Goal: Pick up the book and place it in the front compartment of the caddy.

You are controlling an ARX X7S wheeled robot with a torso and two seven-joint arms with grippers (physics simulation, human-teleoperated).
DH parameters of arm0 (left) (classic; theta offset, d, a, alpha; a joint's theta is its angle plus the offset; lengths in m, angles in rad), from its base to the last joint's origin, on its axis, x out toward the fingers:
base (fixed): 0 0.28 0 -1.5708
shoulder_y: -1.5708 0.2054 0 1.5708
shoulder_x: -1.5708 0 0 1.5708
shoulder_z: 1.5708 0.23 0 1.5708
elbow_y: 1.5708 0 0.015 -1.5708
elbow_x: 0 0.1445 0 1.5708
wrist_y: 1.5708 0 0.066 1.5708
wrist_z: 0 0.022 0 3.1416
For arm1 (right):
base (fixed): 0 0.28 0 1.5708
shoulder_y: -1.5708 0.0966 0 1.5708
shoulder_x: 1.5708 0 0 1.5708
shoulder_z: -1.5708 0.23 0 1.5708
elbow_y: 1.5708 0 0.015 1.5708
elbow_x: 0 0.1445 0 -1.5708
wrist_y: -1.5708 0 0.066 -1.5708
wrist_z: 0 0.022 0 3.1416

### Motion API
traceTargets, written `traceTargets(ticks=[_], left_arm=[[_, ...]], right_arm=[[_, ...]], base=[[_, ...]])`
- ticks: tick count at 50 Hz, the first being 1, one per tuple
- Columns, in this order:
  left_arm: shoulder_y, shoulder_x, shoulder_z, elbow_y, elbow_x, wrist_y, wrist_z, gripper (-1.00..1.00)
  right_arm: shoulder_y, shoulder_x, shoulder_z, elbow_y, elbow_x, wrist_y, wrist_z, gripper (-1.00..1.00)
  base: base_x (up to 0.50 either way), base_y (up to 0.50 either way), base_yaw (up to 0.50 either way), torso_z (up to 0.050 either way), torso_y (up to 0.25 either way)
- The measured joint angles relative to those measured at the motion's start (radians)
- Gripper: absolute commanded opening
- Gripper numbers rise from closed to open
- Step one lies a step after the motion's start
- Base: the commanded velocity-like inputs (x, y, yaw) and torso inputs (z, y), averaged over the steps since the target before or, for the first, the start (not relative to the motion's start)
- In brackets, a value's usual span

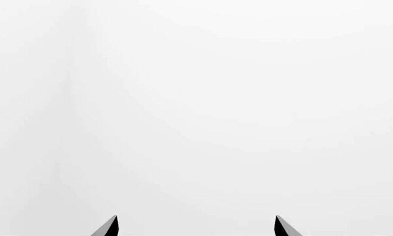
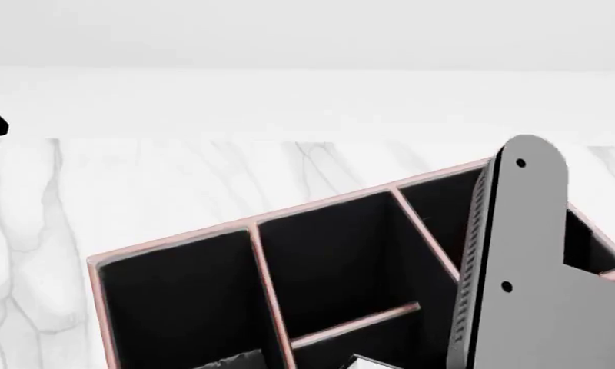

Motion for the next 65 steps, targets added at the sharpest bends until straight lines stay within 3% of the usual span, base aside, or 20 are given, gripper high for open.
traceTargets(ticks=[10,28,41,65], left_arm=[[-0.003,-0.004,-0.002,-0.001,-0.004,0.000,-0.002,1.00],[-0.008,-0.009,0.000,-0.006,-0.009,0.002,-0.004,1.00],[-0.002,-0.010,0.002,-0.007,-0.011,0.006,-0.007,1.00],[0.012,-0.010,0.005,-0.009,-0.014,0.017,-0.012,1.00]], right_arm=[[0.352,0.004,-0.155,0.097,0.119,0.036,0.018,-1.00],[0.744,-0.048,-0.369,0.298,0.018,0.011,-0.036,-1.00],[0.787,-0.070,-0.393,0.352,-0.005,-0.015,-0.006,-1.00],[0.672,-0.046,-0.366,0.339,0.021,-0.086,0.082,-1.00]], base=[[0.00,0.00,0.00,0.000,0.000],[0.00,0.00,0.00,0.000,0.001],[0.00,0.00,0.00,0.000,0.001],[0.00,0.00,0.00,0.000,0.001]])
